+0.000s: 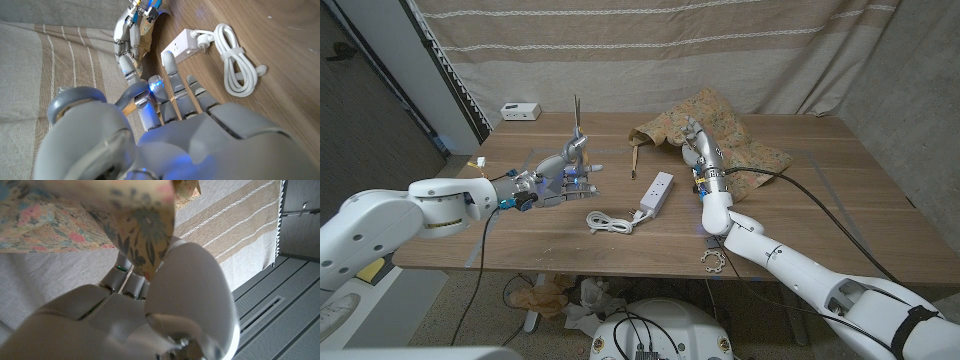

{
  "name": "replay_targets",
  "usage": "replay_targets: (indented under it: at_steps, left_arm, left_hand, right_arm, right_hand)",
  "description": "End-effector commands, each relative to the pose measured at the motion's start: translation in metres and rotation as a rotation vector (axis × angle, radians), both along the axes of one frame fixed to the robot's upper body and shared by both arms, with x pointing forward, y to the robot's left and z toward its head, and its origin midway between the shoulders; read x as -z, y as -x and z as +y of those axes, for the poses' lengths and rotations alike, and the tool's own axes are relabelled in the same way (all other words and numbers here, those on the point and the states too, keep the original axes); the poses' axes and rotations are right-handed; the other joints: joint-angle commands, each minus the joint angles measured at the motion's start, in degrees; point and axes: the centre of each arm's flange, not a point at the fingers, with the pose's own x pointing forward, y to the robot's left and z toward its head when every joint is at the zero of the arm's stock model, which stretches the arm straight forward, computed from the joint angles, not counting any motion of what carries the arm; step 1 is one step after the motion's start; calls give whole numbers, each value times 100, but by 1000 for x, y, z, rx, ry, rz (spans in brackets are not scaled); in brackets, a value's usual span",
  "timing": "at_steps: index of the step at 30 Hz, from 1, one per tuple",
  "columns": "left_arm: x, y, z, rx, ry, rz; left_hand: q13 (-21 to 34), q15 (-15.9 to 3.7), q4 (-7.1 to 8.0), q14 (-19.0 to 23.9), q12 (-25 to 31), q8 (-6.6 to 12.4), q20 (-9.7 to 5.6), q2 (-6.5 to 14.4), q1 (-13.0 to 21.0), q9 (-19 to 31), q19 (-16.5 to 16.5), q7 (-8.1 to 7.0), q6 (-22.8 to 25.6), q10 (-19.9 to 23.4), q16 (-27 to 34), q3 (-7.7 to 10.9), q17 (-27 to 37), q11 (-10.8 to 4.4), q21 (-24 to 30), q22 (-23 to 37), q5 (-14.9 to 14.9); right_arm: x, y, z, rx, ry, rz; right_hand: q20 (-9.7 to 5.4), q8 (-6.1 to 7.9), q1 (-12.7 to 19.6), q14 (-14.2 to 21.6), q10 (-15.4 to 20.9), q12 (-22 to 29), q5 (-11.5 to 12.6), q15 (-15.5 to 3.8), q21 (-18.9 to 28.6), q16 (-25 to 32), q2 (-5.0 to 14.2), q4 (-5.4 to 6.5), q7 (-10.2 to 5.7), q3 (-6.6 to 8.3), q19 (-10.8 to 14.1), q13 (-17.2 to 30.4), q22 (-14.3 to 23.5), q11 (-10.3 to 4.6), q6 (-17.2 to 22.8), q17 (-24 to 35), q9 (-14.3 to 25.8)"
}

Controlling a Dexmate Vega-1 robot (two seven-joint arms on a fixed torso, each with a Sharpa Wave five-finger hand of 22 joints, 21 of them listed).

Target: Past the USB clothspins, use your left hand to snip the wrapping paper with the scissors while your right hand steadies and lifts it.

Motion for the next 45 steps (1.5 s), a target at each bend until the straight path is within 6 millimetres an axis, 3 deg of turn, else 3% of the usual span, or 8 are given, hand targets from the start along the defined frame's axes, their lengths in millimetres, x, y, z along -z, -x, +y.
replay_targets:
  at_steps: [1,6,11,15,19,21,25,45]
  left_arm:
    - [1,0,0,5,6,-2]
    - [1,0,0,7,8,-4]
    - [1,0,0,5,6,-4]
    - [0,0,-1,7,8,-4]
    - [0,0,-1,6,6,-6]
    - [0,0,-1,7,6,-6]
    - [0,0,-1,11,4,-7]
    - [-1,-5,1,18,12,8]
  left_hand:
    - [19,-866,19,79,45,32,-2,23,57,36,57,301,380,301,30,-10,12,-209,10,9,54]
    - [20,-871,25,93,48,46,-8,30,57,41,64,304,417,331,38,-9,22,-209,12,9,58]
    - [21,-877,27,100,51,45,-14,35,62,41,67,299,423,352,41,-7,27,-209,14,10,61]
    - [21,-874,30,106,52,45,-15,41,64,40,72,291,428,366,43,-5,30,-208,15,10,64]
    - [21,-876,32,109,51,50,-17,46,68,43,83,297,441,376,44,-3,33,-206,20,10,67]
    - [22,-877,34,110,51,49,-15,48,68,46,86,296,438,379,42,-3,32,-205,21,10,68]
    - [22,-884,34,103,49,35,-14,50,78,49,82,263,407,390,52,-2,59,-202,19,10,71]
    - [23,-874,25,89,35,-5,-5,25,121,59,79,275,324,378,30,-9,55,-191,17,11,80]
  right_arm:
    - [-7,10,-12,-17,-78,17]
    - [-7,7,-16,-64,-106,4]
    - [-7,6,-19,-118,-129,-8]
    - [-8,3,-22,-174,-105,-6]
    - [-10,1,-26,-246,-95,-22]
    - [-11,3,-28,-270,-98,-45]
    - [-17,8,-32,-299,-111,-89]
    - [-23,21,-73,-302,-308,-168]
  right_hand:
    - [-853,122,67,1439,510,-73,207,-851,122,1466,164,405,-167,546,34,-245,20,-3,742,1989,-22]
    - [-855,117,-32,1427,1123,7,418,-850,156,1615,126,321,-152,580,57,-334,14,-5,1138,2228,-22]
    - [-851,30,-120,1357,1563,181,566,-852,156,1664,122,299,-163,623,45,-203,-3,-242,1302,2360,-1]
    - [-825,-170,-217,1205,1731,385,654,-855,86,1634,162,334,-184,712,-23,67,-55,-451,1121,2436,24]
    - [-829,-295,-317,1105,1547,653,647,-850,48,1686,338,500,-496,789,-229,616,-46,-719,1053,2643,107]
    - [-826,-271,-302,1034,1393,787,594,-849,74,1664,385,580,-637,798,-278,900,-12,-850,1158,2676,162]
    - [-829,-258,-273,982,1246,918,526,-848,76,1658,390,643,-724,806,-343,1190,10,-975,1226,2705,220]
    - [-845,-286,-174,790,1012,1205,290,-851,64,1534,399,780,-871,815,-455,1804,37,-1079,1178,2581,343]
